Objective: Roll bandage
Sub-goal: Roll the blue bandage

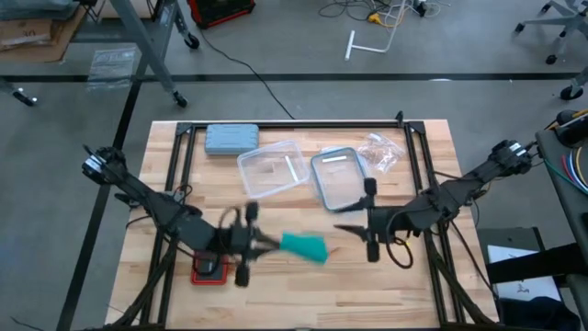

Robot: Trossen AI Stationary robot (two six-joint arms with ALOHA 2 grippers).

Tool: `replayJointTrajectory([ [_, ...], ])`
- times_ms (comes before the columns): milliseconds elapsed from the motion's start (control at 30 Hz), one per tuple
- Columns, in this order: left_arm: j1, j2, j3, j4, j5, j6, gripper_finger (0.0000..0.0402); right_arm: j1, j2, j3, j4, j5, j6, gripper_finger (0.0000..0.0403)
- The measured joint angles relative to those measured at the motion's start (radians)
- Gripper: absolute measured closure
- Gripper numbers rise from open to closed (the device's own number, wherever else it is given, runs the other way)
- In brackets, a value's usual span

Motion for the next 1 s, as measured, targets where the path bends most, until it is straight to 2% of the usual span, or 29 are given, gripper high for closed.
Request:
replayJointTrajectory([
  [67,-0.006,0.021,0.000,-0.022,0.091,0.054,0.0398,0.000,0.005,-0.019,0.000,-0.117,-0.036,0.0268],
  [133,-0.008,0.039,0.000,-0.027,0.120,0.100,0.0398,0.003,0.029,-0.037,0.018,-0.174,-0.076,0.0274],
  [467,0.001,0.051,0.000,-0.045,0.119,0.075,0.0398,0.025,0.202,-0.047,0.144,-0.171,-0.172,0.0296],
  [567,0.001,0.051,0.000,-0.067,0.114,0.029,0.0398,0.024,0.216,-0.035,0.151,-0.171,-0.172,0.0298],
  [700,0.001,0.052,0.000,-0.108,0.053,0.006,0.0398,0.025,0.211,-0.032,0.151,-0.174,-0.158,0.0291],
  [1000,0.001,0.052,0.000,-0.100,-0.003,-0.026,0.0398,0.031,0.219,-0.039,0.128,-0.172,-0.162,0.0272],
])
